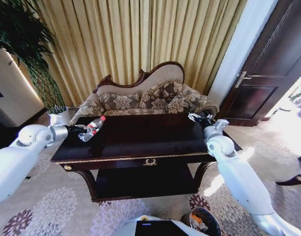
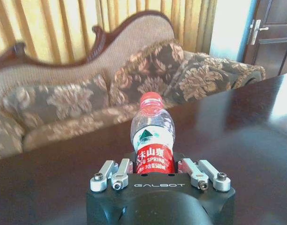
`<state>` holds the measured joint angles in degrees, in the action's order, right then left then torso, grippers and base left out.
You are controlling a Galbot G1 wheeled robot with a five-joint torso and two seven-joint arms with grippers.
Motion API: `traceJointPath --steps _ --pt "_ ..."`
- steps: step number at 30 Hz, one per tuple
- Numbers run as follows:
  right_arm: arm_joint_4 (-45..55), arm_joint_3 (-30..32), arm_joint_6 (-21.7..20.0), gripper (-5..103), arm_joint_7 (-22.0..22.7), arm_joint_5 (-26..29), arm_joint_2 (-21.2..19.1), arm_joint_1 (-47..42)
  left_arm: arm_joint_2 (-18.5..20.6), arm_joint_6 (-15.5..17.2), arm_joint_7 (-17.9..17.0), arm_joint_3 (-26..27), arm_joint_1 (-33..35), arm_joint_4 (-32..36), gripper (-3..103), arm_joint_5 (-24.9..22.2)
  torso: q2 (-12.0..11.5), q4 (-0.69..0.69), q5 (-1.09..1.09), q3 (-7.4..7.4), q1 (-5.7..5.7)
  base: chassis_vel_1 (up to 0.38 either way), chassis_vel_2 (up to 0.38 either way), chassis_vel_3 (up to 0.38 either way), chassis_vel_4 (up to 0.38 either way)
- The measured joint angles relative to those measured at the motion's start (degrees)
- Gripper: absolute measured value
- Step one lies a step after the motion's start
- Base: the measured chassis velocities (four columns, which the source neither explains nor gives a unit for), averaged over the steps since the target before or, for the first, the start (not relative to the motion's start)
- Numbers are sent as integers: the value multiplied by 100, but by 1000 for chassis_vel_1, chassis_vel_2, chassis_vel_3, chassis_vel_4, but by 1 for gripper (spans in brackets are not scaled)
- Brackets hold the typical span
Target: Move to the front of the table and place the trash on the table into the trash bin.
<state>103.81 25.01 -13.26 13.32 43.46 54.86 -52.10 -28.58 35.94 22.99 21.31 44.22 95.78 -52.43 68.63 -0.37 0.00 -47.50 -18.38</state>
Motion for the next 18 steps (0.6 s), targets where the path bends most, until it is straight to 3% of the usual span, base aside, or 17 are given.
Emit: traceJointPath --steps 3,4,5,7,10,13,15,18 --pt "57 10 2 100 0 -16 54 -40 18 -592 129 -312 -257 -75 36 375 0 2 -2 0 0 0 0 0 0" --pt "57 10 2 100 0 -16 54 -40 18 -592 129 -312 -257 -75 36 375 0 2 -2 0 0 0 0 0 0" --pt "82 28 2 100 1 -20 71 -56 7 -898 174 -515 -457 -117 36 465 0 2 -2 1 0 0 0 0 0" --pt "143 74 3 100 3 -19 77 -90 -38 -1204 163 -925 -931 -128 36 449 1 -2 0 1 0 0 0 0 0" --pt "195 108 2 100 5 -6 64 -112 -87 -1306 49 -1194 -1281 -121 36 391 0 -4 1 1 0 0 0 0 0" --pt "256 168 -7 100 11 30 10 -125 -212 -1396 -267 -1814 -1909 -104 36 160 2 -2 0 1 0 0 0 0 0" --pt "262 174 -8 100 12 34 5 -127 -217 -1398 -290 -1873 -1960 -104 36 134 1 -1 0 1 0 0 0 0 0" --pt "288 217 -13 100 15 46 -7 -159 -228 -1460 -366 -2844 -2779 -167 36 -51 1 3 -1 1 1 0 0 0 0"
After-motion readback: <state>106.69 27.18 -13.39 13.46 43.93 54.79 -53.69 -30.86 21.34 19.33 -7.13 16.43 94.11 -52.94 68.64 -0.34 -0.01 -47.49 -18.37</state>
